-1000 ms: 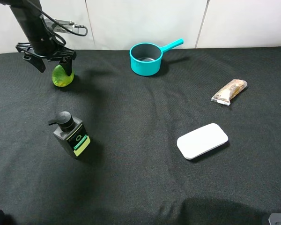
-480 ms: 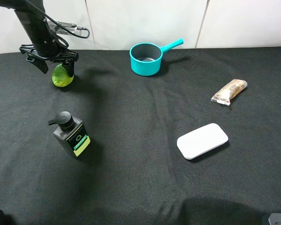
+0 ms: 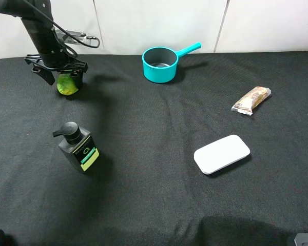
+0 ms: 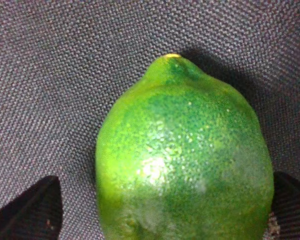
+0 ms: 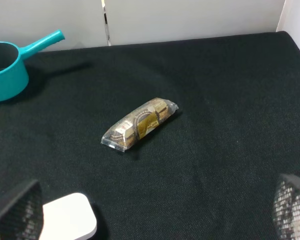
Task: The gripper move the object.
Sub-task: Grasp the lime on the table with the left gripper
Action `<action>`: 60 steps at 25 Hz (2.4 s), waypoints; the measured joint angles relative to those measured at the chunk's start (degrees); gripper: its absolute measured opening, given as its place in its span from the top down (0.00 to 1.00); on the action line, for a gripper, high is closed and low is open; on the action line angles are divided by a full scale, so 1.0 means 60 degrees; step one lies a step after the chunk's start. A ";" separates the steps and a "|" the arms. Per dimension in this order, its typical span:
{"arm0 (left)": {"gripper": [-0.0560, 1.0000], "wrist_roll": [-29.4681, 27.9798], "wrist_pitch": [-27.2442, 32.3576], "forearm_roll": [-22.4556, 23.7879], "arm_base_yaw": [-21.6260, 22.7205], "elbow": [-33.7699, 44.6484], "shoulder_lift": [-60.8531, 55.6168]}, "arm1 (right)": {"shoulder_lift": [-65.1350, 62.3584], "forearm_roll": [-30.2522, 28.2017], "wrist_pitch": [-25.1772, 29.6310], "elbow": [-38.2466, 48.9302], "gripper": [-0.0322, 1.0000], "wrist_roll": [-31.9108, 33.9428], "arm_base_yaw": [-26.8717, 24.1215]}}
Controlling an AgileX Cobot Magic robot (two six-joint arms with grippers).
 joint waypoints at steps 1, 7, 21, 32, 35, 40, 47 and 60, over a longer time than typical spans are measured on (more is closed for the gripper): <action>0.19 0.0000 -0.0020 0.0000 0.0000 0.0000 0.0000 | 0.0000 0.0000 0.0000 0.0000 0.30 0.0000 0.0000; 0.19 0.0000 -0.0182 0.0000 0.0000 0.0000 0.0002 | 0.0000 0.0000 0.0000 0.0000 0.30 0.0000 0.0000; 0.19 0.0000 -0.0034 0.0000 -0.0107 -0.0301 0.0401 | 0.0000 0.0000 0.0000 0.0000 0.30 0.0000 0.0000; 0.19 0.0000 -0.0121 -0.0002 -0.0107 -0.0301 0.0423 | 0.0000 0.0000 0.0000 0.0000 0.30 0.0000 0.0000; 0.19 0.0000 -0.0174 -0.0002 -0.0107 -0.0301 0.0533 | 0.0000 0.0000 0.0000 0.0000 0.30 0.0000 0.0000; 0.19 0.0009 -0.0064 -0.0021 -0.0125 -0.0417 0.0718 | 0.0000 0.0000 0.0000 0.0000 0.30 0.0000 0.0000; 0.19 0.0009 0.0224 -0.0021 -0.0136 -0.0872 0.0719 | 0.0000 0.0007 0.0000 0.0000 0.30 0.0000 0.0000; 0.19 0.0009 0.0233 -0.0021 -0.0136 -0.0890 0.0780 | 0.0000 0.0011 0.0000 0.0000 0.30 0.0000 0.0000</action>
